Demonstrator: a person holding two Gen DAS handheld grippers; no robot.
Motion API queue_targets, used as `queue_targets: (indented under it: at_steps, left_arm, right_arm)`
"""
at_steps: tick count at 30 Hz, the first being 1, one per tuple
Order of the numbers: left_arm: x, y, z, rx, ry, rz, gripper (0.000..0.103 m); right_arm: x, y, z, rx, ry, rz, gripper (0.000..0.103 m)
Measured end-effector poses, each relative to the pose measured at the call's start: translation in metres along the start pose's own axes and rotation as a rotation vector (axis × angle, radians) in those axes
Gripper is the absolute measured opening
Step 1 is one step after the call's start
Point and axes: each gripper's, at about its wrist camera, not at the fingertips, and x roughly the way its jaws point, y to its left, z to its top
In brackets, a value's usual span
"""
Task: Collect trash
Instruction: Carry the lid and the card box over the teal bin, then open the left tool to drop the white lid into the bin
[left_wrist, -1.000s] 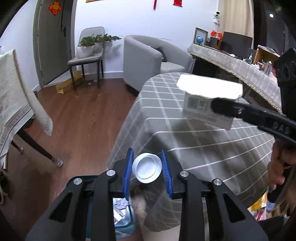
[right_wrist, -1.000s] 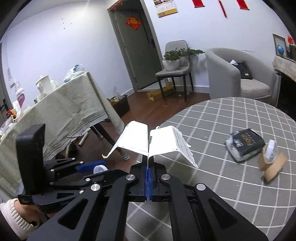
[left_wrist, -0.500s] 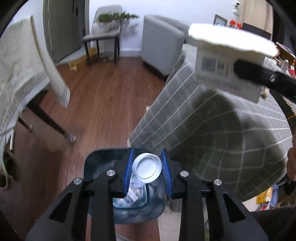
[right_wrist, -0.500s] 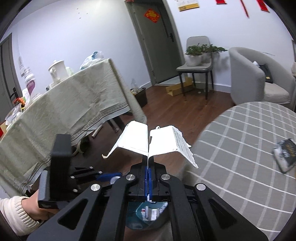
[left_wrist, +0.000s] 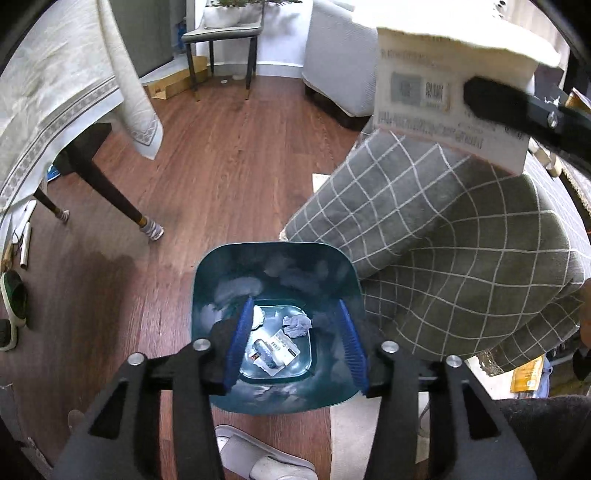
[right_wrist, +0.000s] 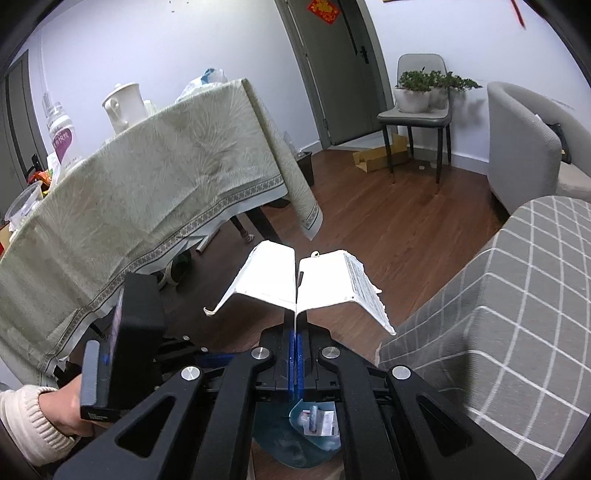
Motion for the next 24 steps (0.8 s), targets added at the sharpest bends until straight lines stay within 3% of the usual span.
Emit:
queue_targets:
  at_steps: [10,24]
  left_arm:
    - [-0.015,0.017,0.001,-0.024,-0.057,0.002,0.06]
    - [-0.076,0.024,0.011,-0.052,-0.27,-0.018,0.061]
  right_arm:
    - [0.033,0.008,-0.004,-0.003,0.071,-0.016,0.001]
    - [0.091,0.012,-0.035,-0.003,0.251,-0.046,0.001]
